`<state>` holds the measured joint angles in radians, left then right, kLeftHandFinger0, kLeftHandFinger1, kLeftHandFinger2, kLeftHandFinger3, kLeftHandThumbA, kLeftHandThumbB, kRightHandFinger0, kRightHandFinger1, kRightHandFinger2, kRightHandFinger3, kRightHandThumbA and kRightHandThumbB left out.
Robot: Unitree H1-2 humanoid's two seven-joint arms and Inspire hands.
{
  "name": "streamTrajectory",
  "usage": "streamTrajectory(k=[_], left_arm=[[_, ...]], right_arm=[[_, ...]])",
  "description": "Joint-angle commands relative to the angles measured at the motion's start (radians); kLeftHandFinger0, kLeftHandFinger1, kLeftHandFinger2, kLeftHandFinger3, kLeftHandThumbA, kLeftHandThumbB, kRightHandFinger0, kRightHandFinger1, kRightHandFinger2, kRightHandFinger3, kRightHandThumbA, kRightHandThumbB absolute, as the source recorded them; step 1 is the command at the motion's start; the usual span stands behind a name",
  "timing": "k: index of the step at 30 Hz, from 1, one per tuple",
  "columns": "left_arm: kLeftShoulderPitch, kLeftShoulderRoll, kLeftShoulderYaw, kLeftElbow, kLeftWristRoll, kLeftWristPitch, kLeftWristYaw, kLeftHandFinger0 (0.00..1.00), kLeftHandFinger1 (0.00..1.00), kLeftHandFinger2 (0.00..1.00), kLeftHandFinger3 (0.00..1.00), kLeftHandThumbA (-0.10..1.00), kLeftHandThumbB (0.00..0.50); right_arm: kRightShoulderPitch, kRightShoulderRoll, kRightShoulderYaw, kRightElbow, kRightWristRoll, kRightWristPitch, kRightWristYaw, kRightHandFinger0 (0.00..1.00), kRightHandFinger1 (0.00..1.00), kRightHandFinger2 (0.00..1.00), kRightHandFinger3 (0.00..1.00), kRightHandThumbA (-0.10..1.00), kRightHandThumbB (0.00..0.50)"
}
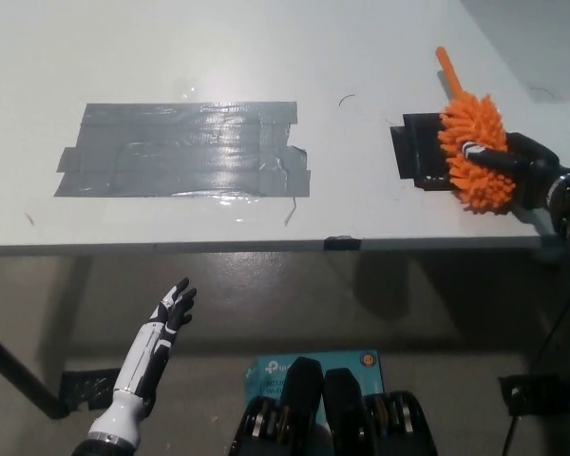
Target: An orange duster is kept infront of the robot in the middle of the table and the robot extends its right arm to grab the duster, picks it up and hands it to a person
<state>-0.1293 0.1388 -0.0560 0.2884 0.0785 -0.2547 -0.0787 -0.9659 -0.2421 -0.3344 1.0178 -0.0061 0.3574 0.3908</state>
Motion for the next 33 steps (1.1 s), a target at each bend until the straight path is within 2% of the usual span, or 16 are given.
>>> streamTrajectory(k=[1,4,5,10,12,14,15,17,19,26,33], left_arm=[[-0.041,0.015,0.006,-0.019,-0.011,-0.002,-0.013,1.00,1.00,1.00,1.00,0.99,0.189],[-0.042,0.014,0.007,-0.014,-0.013,-0.006,-0.013,1.00,1.00,1.00,1.00,0.99,0.187],[-0.043,0.014,0.007,-0.013,-0.013,-0.006,-0.012,1.00,1.00,1.00,1.00,0.99,0.184],[-0.046,0.014,0.006,-0.015,-0.013,0.000,-0.015,1.00,1.00,1.00,1.00,0.99,0.175],[-0.046,0.014,0.006,-0.013,-0.013,-0.004,-0.014,1.00,1.00,1.00,1.00,0.99,0.171],[-0.047,0.014,0.006,-0.012,-0.014,-0.004,-0.015,1.00,1.00,1.00,1.00,0.99,0.173],[-0.046,0.014,0.006,-0.013,-0.013,-0.001,-0.014,1.00,1.00,1.00,1.00,0.99,0.176],[-0.044,0.014,0.007,-0.014,-0.013,0.000,-0.013,1.00,1.00,1.00,1.00,0.99,0.175],[-0.043,0.013,0.006,-0.015,-0.013,-0.001,-0.013,1.00,1.00,1.00,1.00,0.99,0.174],[-0.045,0.016,0.005,-0.017,-0.006,-0.001,-0.012,1.00,1.00,1.00,1.00,1.00,0.179],[-0.051,0.017,0.005,-0.016,-0.008,0.001,-0.013,1.00,1.00,1.00,1.00,1.00,0.181]], right_arm=[[-0.061,0.076,-0.147,-0.153,0.436,0.113,0.150,0.00,0.30,0.64,1.00,-0.10,0.040],[-0.050,0.103,-0.150,-0.176,0.489,0.113,0.150,0.00,0.32,0.65,1.00,-0.10,0.057],[-0.037,0.122,-0.138,-0.207,0.518,0.113,0.128,0.00,0.35,0.69,1.00,-0.10,0.058],[-0.008,0.179,-0.124,-0.262,0.566,0.113,0.103,0.00,0.33,0.71,1.00,-0.10,0.072],[0.004,0.205,-0.128,-0.262,0.579,0.113,0.096,0.00,0.37,0.74,1.00,-0.10,0.110],[0.012,0.218,-0.123,-0.254,0.620,0.113,0.071,0.00,0.40,0.76,1.00,-0.10,0.124],[0.017,0.229,-0.121,-0.248,0.641,0.113,0.045,0.00,0.41,0.76,1.00,-0.10,0.124],[0.021,0.239,-0.130,-0.227,0.660,0.113,0.036,0.00,0.40,0.75,1.00,-0.10,0.087],[0.022,0.244,-0.138,-0.209,0.670,0.113,0.029,0.00,0.38,0.73,1.00,-0.10,0.076],[0.039,0.256,-0.163,-0.184,0.622,0.113,0.001,0.00,0.32,0.65,1.00,-0.10,0.099],[0.042,0.252,-0.136,-0.172,0.679,0.113,-0.006,0.00,0.33,0.67,1.00,-0.10,0.111]])
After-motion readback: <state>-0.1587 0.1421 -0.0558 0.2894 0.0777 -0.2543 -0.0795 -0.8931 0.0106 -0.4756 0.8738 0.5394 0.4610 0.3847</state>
